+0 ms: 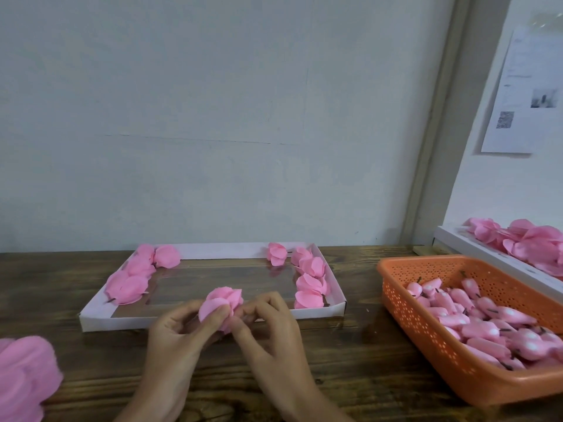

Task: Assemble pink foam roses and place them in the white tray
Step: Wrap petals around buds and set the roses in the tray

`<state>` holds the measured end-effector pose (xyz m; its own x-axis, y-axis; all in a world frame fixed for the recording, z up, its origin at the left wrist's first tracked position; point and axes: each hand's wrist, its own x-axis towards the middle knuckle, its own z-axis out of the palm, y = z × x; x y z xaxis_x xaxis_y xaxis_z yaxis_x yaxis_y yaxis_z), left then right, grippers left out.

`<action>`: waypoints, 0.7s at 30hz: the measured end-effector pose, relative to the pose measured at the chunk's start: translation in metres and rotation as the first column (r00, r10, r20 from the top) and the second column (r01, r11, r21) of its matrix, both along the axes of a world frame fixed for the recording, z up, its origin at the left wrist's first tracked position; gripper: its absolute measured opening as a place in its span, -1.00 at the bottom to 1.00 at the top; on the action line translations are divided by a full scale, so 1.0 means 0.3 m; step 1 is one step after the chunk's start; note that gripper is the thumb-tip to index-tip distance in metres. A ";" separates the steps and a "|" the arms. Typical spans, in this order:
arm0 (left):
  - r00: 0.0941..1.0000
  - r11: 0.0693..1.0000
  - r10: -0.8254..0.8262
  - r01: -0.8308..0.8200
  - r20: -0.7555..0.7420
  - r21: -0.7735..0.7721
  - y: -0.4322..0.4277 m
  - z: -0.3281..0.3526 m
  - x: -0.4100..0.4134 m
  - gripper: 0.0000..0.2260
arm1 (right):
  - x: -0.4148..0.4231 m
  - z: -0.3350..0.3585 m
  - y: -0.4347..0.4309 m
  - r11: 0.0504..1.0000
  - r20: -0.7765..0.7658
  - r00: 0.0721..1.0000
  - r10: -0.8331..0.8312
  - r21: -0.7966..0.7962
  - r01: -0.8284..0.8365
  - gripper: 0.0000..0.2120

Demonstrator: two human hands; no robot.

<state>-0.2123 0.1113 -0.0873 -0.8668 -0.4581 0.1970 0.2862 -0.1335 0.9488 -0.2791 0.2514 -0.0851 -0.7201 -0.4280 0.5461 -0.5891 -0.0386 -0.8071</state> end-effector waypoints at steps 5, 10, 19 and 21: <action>0.999 0.995 0.030 -0.026 -0.038 0.095 0.013 0.006 -0.004 -0.32 | -0.004 -0.011 -0.011 0.991 0.115 0.990 0.079 -0.121 -0.065 -0.90; 0.999 0.994 0.036 -0.033 -0.028 0.107 0.058 0.058 0.009 -0.29 | -0.012 -0.015 -0.007 0.963 0.233 0.961 0.146 -0.255 -0.085 -0.84; 0.998 0.996 0.056 -0.054 -0.040 0.066 0.071 0.065 0.007 -0.29 | 0.003 -0.012 -0.011 0.962 0.275 0.951 0.145 -0.264 -0.070 -0.61; 0.997 0.998 0.050 -0.048 -0.051 0.052 0.065 0.058 0.006 -0.30 | 0.003 -0.016 -0.014 0.957 0.267 0.950 0.163 -0.279 -0.086 -0.58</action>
